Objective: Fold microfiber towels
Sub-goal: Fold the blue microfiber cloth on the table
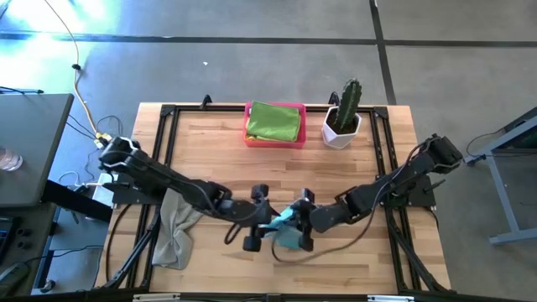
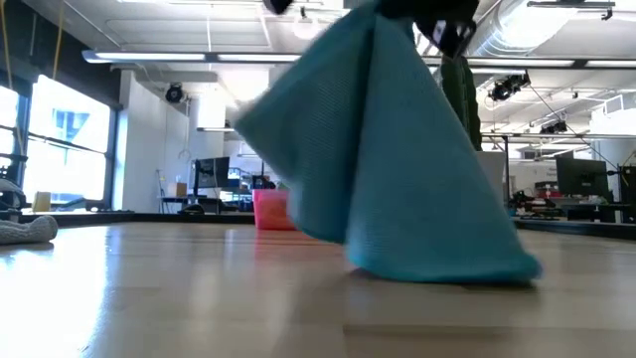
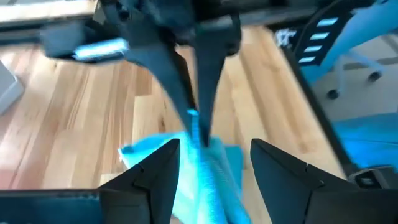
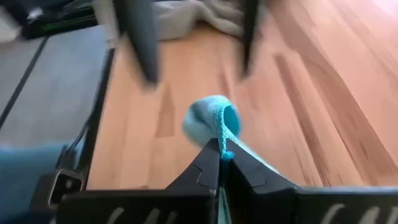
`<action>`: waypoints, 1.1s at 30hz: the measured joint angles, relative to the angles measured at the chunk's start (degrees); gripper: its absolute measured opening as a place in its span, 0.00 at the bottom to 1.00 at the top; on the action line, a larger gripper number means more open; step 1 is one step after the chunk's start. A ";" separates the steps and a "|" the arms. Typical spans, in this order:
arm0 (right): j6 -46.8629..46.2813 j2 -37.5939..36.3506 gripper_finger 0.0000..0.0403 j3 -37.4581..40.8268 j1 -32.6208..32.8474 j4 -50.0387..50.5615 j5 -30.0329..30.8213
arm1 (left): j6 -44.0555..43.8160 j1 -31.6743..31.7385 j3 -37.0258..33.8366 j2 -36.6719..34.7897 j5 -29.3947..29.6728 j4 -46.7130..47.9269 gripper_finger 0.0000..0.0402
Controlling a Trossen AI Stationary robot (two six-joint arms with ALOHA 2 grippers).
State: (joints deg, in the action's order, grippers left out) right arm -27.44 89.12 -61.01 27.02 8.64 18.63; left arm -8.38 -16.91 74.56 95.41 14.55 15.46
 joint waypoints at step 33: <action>11.03 -0.43 0.00 -0.04 -0.92 3.76 -12.83 | 0.18 0.81 -0.02 8.36 -1.97 -9.06 0.06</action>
State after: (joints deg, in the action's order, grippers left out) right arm -16.41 88.68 -61.06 26.11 12.40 5.80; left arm -8.20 -16.10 74.54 103.77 12.58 6.40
